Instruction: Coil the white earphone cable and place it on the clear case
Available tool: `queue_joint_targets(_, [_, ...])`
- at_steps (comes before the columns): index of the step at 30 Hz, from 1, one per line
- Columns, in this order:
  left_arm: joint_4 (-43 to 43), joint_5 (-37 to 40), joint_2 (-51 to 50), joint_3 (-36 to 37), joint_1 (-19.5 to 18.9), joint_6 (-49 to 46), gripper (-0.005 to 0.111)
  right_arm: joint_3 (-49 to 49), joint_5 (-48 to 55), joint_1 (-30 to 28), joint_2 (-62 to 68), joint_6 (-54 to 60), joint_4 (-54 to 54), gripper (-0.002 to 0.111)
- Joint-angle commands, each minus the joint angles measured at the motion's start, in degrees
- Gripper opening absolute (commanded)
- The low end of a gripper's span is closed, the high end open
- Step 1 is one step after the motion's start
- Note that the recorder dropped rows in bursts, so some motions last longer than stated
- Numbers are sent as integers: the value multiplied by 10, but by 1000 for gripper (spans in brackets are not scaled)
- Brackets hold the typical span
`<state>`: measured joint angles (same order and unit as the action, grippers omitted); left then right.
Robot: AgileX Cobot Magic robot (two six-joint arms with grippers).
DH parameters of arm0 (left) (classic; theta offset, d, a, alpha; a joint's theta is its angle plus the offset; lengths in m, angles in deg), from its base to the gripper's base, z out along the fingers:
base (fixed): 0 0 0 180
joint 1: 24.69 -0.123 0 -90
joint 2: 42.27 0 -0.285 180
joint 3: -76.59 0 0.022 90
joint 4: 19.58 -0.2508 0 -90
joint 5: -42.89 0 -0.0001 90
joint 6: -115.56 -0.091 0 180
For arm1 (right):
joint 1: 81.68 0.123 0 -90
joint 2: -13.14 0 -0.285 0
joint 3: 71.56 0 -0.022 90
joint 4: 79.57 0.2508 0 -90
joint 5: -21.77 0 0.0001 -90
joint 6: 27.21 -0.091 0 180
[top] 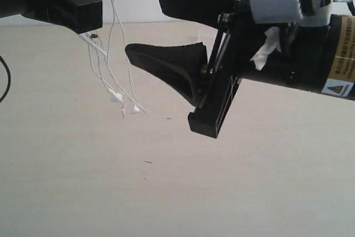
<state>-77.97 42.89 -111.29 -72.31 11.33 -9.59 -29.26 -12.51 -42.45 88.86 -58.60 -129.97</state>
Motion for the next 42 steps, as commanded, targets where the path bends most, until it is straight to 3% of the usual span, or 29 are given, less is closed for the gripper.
queue_joint_targets(1, [0,4,5,1,0,-2,0,-5,-49,1,49,88,61,67])
queue_joint_targets(11, [1,-8,5,15,0,-2,0,-73,-45,-2,149,107,66,67])
queue_joint_targets(15, [1,-25,7,16,0,-2,0,-75,-45,-40,161,91,64,67])
queue_joint_targets(22, [-1,-50,10,16,0,-2,0,-137,-62,-54,217,-12,-120,67])
queue_joint_targets(30, [-90,-54,10,16,0,-2,0,-187,-104,-54,221,-187,-366,64])
queue_joint_targets(35, [-115,-90,10,16,0,-2,0,-188,-143,-54,221,-208,-395,63])
queue_joint_targets(42, [-115,-94,10,16,0,-2,0,-188,-106,-54,221,-213,-368,63])
